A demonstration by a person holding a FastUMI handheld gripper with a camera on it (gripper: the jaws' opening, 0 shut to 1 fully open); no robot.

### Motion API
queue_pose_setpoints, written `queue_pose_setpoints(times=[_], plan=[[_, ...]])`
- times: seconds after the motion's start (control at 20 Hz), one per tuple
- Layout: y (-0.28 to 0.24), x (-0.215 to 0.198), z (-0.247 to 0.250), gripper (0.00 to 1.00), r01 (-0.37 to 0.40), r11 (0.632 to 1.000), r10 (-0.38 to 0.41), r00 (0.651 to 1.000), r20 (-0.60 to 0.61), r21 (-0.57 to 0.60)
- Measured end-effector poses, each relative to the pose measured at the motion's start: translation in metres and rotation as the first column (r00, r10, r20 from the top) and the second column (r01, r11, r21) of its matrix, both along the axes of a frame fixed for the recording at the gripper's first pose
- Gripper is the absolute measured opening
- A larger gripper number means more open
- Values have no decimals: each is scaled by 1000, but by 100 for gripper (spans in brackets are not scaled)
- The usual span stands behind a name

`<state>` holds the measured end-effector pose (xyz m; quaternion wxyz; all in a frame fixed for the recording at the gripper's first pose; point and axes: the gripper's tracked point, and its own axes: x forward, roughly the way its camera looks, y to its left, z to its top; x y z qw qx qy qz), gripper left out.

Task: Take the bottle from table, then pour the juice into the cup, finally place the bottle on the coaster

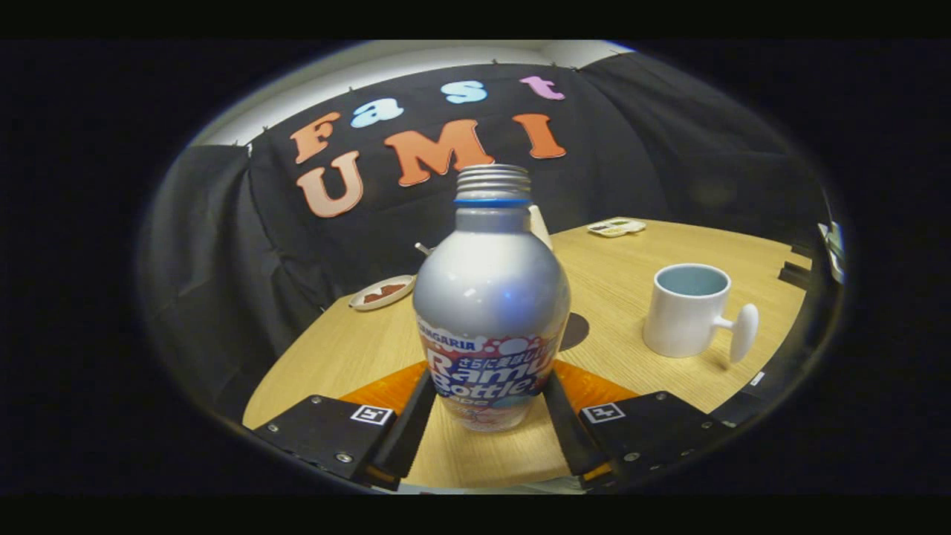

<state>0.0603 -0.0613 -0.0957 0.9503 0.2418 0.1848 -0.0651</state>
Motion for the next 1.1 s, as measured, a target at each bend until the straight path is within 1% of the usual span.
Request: queue_pose_setpoints(times=[0.1,0.2,0.4,0.55,0.75,0.9,1.1], plan=[[-2,1,3,77,26,997,-26,1000,-2,78],[-3,5,10,77,53,985,-54,999,3,162],[-5,11,14,77,104,943,-106,994,-12,317],[-7,17,16,77,144,892,-146,989,-28,428],[-15,24,15,77,193,829,-189,980,-62,525],[-22,32,14,77,230,772,-222,971,-87,593],[-24,42,15,77,249,687,-238,965,-113,683]])
